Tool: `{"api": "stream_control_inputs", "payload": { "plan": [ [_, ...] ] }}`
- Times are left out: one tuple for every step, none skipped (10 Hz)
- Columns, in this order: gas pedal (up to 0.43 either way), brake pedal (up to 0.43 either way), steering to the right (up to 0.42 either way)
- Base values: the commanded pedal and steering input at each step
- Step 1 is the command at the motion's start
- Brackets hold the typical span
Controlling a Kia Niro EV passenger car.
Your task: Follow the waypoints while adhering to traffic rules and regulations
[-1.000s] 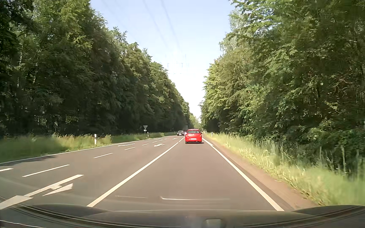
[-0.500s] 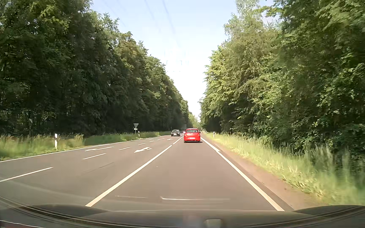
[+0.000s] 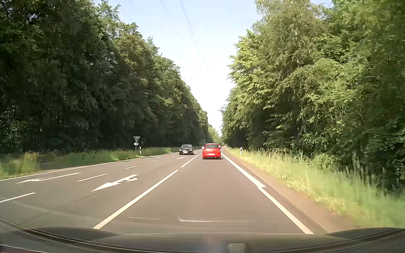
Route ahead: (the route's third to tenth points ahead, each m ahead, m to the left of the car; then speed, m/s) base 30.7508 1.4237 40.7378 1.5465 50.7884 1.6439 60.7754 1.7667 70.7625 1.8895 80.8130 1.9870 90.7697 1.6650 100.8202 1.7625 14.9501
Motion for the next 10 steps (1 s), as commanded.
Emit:
{"api": "stream_control_inputs", "payload": {
  "plan": [
    [0.220, 0.030, 0.004],
    [0.220, 0.030, 0.004],
    [0.220, 0.030, 0.004],
    [0.220, 0.030, 0.004],
    [0.220, 0.030, 0.003],
    [0.220, 0.030, 0.002],
    [0.220, 0.030, -0.001],
    [0.220, 0.030, -0.005],
    [0.220, 0.030, -0.006],
    [0.220, 0.030, -0.005]
  ]
}}
